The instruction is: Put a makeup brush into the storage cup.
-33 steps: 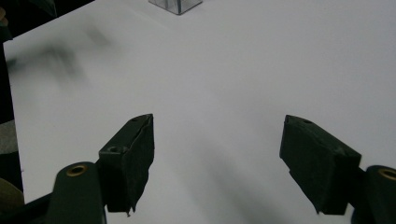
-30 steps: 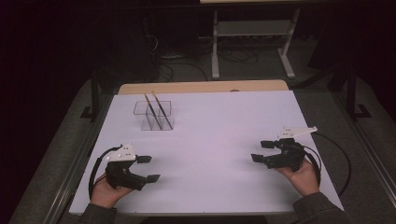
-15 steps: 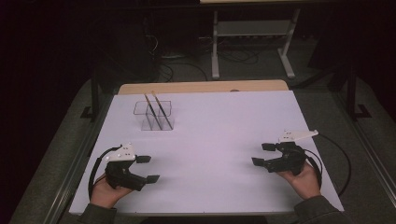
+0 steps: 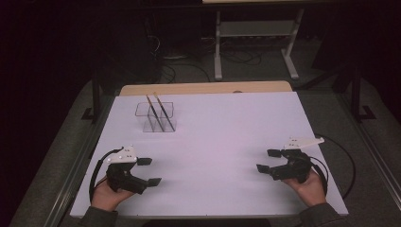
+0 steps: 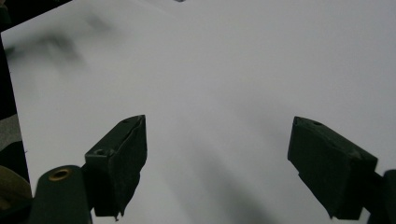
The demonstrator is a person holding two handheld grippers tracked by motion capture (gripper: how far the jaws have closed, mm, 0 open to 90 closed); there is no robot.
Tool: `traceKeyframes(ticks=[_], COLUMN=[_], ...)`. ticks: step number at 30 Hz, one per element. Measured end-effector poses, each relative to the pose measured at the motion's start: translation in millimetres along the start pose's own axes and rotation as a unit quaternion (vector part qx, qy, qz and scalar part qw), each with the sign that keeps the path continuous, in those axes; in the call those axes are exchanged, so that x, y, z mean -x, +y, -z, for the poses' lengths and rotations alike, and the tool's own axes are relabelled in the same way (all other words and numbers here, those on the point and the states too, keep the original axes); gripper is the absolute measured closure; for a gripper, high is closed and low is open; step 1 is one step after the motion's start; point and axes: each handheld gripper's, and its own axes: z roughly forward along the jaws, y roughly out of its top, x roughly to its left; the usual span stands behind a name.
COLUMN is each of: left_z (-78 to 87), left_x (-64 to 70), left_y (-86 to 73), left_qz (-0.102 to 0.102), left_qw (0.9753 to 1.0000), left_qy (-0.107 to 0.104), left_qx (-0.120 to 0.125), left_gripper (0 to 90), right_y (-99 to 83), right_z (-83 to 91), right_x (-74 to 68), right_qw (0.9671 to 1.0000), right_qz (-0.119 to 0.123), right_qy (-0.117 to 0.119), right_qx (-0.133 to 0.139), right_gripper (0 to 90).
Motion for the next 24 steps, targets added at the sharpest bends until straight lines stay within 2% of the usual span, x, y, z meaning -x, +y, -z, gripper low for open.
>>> traceKeyframes(ticks=[24], left_z=[-6.1], left_x=[-0.9], left_y=[-1.5], left_qz=[0.000], left_qw=[1.0000], left_qy=[-0.005], left_qx=[-0.008], left_gripper=[17.1], right_y=[-25.6], right_z=[2.0], right_x=[-4.4], right_qw=[0.9999], right_qz=[-0.011], right_qy=[0.004], right_qx=[0.003], right_gripper=[17.8])
